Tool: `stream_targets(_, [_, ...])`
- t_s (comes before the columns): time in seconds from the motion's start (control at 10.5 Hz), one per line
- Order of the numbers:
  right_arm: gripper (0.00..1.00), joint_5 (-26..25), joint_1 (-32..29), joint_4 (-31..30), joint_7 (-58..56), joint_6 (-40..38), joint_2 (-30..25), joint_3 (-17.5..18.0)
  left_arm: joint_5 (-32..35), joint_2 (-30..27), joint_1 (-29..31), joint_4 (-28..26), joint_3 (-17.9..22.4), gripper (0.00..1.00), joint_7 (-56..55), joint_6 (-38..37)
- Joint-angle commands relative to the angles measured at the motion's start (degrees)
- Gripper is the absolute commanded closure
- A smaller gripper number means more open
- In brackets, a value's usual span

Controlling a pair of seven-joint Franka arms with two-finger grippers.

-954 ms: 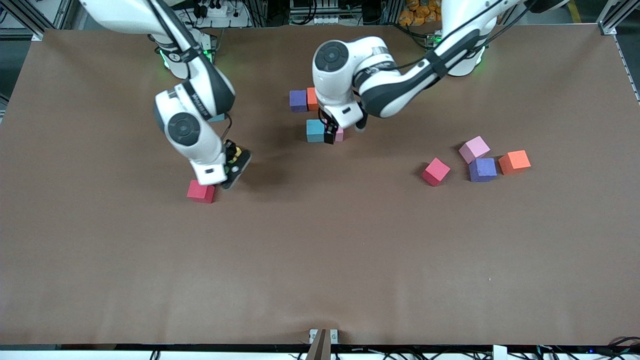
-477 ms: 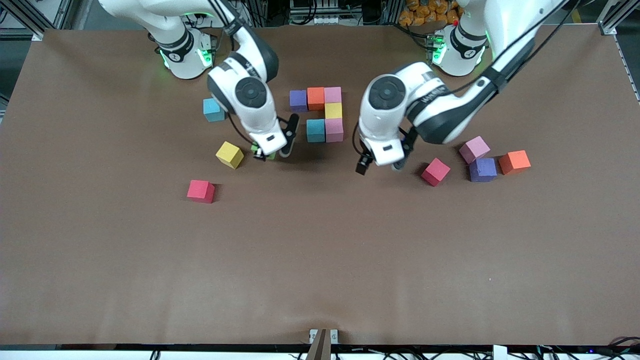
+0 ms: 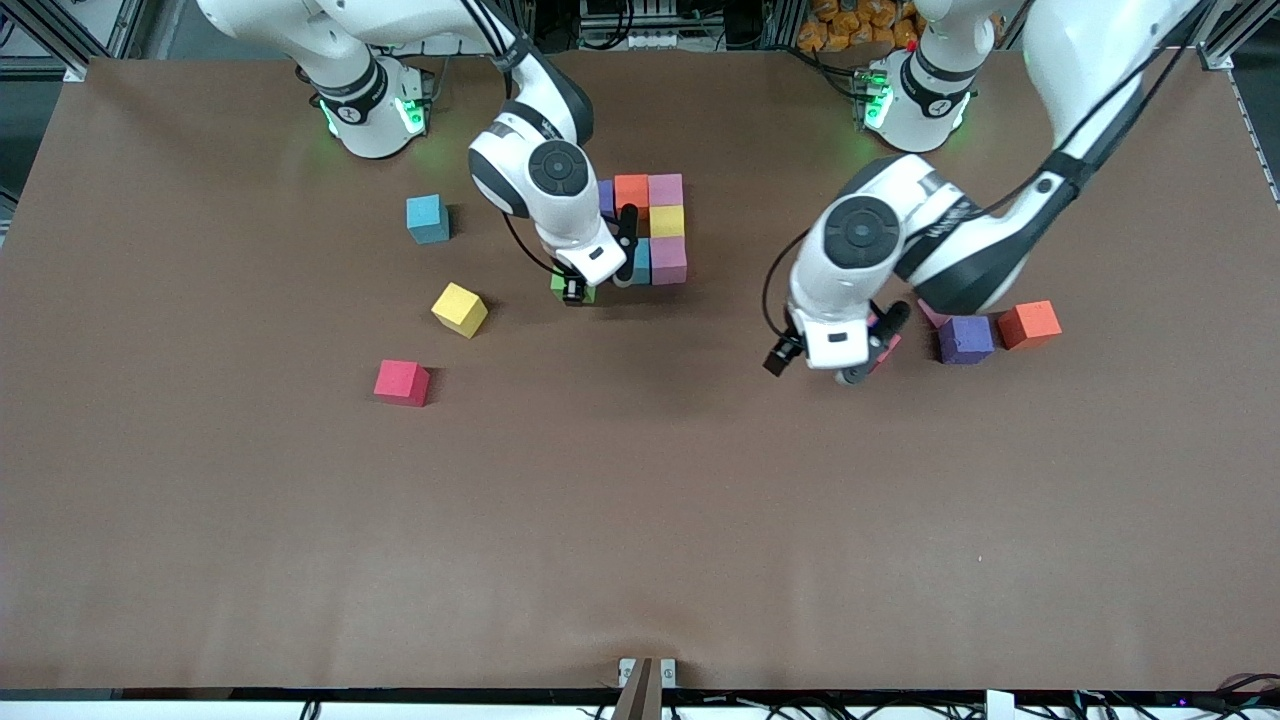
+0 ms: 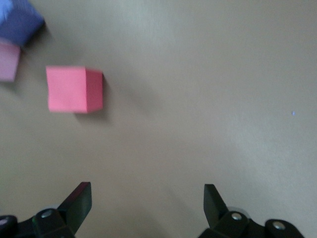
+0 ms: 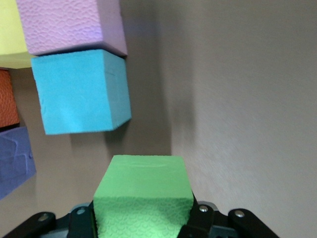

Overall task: Form number 2 with 11 blocks
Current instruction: 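Stack green under cyan with the right gripper while the left gripper withdraws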

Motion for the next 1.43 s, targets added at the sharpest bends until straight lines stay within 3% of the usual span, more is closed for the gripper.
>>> stream_targets(0.0, [1.00,-0.9,1.9,0.2,-1.8,1.7,2.2,-0.4,0.8,-2.7,6.2,-1.3,-3.5,0.00,8.5,-1.4])
stream_targets(0.48, [1.00,-0.9,4.4,0.3,-1.6,1.9,3.1,-0.4,0.1,-6.0,13.9,-1.0,-3.4,0.00,33.4,-2.5])
stream_targets(0.57, [1.00,-0.9,4.4,0.4,-1.6,1.9,3.1,-0.4,-1.0,-7.6,13.6,-1.1,-0.3,0.00,39.0,-2.5])
stream_targets(0.86, [1.00,-0.9,4.8,0.4,-1.2,2.8,3.5,-0.4,-15.1,-14.7,13.5,-3.4,8.5,0.00,65.8,-2.4])
stream_targets(0.95, [0.92,-0.9,4.9,0.4,-1.1,2.9,3.5,-0.4,-16.3,-16.1,13.2,-5.2,9.8,0.00,73.3,-2.2])
stream_targets(1.05, [0.31,-0.9,5.1,0.4,-1.1,3.0,3.5,-0.4,-16.5,-16.6,12.9,-7.8,10.1,0.00,79.0,-1.4])
stream_targets(1.14, [0.00,-0.9,5.1,0.4,-1.1,3.4,3.5,-0.4,-16.5,-16.8,12.4,-10.8,10.1,0.00,82.8,0.1])
stream_targets(1.34, [0.00,-0.9,5.1,0.4,-1.1,3.2,3.5,-0.4,-16.4,-18.3,8.6,-18.9,10.1,0.00,88.1,8.2])
